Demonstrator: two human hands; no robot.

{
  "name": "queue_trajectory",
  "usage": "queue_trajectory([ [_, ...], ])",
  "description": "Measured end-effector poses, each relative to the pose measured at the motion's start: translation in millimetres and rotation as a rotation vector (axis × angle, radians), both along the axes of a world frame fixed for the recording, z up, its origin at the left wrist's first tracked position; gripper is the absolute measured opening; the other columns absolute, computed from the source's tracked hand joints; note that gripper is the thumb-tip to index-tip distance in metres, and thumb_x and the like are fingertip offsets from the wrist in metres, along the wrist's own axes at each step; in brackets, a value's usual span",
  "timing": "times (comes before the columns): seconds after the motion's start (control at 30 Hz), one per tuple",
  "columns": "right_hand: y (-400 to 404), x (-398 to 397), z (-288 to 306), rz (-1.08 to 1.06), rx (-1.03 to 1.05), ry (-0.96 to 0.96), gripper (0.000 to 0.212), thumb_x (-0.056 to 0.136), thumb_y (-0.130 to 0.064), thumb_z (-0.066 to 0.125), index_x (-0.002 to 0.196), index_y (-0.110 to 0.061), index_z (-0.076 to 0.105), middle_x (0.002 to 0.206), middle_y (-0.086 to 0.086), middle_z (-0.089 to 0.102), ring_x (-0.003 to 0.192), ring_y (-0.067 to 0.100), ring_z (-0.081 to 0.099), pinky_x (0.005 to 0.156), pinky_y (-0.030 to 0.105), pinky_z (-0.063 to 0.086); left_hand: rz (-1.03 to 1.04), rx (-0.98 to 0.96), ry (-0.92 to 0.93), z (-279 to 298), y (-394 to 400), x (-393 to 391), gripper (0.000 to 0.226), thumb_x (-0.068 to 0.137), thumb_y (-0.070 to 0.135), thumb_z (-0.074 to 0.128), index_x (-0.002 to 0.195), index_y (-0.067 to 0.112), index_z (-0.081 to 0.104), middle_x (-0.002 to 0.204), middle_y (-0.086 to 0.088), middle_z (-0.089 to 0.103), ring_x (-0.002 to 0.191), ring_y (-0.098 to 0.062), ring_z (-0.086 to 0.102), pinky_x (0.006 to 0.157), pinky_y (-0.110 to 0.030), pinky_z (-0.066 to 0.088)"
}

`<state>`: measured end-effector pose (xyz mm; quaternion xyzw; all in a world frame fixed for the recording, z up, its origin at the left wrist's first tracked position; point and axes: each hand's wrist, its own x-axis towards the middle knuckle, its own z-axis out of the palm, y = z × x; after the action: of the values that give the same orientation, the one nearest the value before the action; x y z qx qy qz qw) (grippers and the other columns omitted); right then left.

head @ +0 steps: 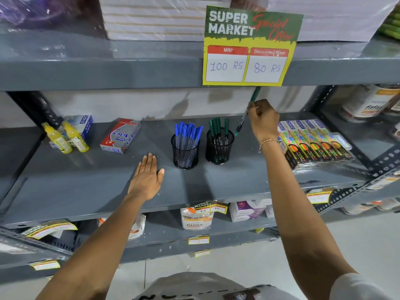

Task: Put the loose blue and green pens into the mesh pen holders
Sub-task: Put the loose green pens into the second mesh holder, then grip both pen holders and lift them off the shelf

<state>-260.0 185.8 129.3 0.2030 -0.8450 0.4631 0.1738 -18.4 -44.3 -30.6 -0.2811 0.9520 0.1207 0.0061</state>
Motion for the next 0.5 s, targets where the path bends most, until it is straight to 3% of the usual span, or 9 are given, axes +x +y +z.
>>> queue_trajectory([
  [0.1, -13, 12, -14, 0.062, 0.010, 0.039, 0.024, 0.093, -0.019, 0.056, 0.089, 0.004, 0.062, 0.068, 0.022, 0.069, 0.055, 0.022, 0.053, 0.050, 0.018, 0.022, 0.004, 0.001, -0.001, 0, 0, 0, 0.064, 0.099, 0.040, 0.016, 0.150, 0.003, 0.001, 0.161, -0.012, -0.002, 0.149, -0.023, -0.004, 0.122, -0.036, -0.002],
  [0.23, -22, 18, -43, 0.129, 0.156, -0.076, 0.030, 0.095, -0.026, 0.051, 0.084, -0.002, 0.065, 0.071, 0.017, 0.070, 0.063, 0.030, 0.063, 0.053, 0.023, 0.029, 0.005, 0.000, 0.004, 0, 0, 1, 0.064, 0.100, 0.040, 0.017, 0.150, 0.003, 0.002, 0.161, -0.012, -0.002, 0.149, -0.023, -0.004, 0.122, -0.036, -0.002],
  [0.43, -30, 22, -63, 0.115, 0.374, -0.154, 0.031, 0.088, -0.034, 0.060, 0.072, -0.008, 0.067, 0.064, 0.007, 0.061, 0.057, 0.021, 0.050, 0.059, 0.022, 0.037, 0.007, 0.002, -0.003, 3, 2, 0, 0.064, 0.100, 0.039, 0.018, 0.150, 0.003, 0.002, 0.161, -0.012, -0.003, 0.149, -0.023, -0.005, 0.122, -0.036, -0.002],
  [0.5, -32, 21, -61, 0.103, 0.362, -0.170, 0.028, 0.086, -0.032, 0.064, 0.073, -0.008, 0.069, 0.064, 0.006, 0.064, 0.056, 0.021, 0.054, 0.061, 0.024, 0.046, 0.004, 0.002, -0.008, 3, 2, 0, 0.064, 0.100, 0.039, 0.018, 0.150, 0.003, 0.001, 0.161, -0.012, -0.003, 0.149, -0.023, -0.005, 0.122, -0.036, -0.002],
])
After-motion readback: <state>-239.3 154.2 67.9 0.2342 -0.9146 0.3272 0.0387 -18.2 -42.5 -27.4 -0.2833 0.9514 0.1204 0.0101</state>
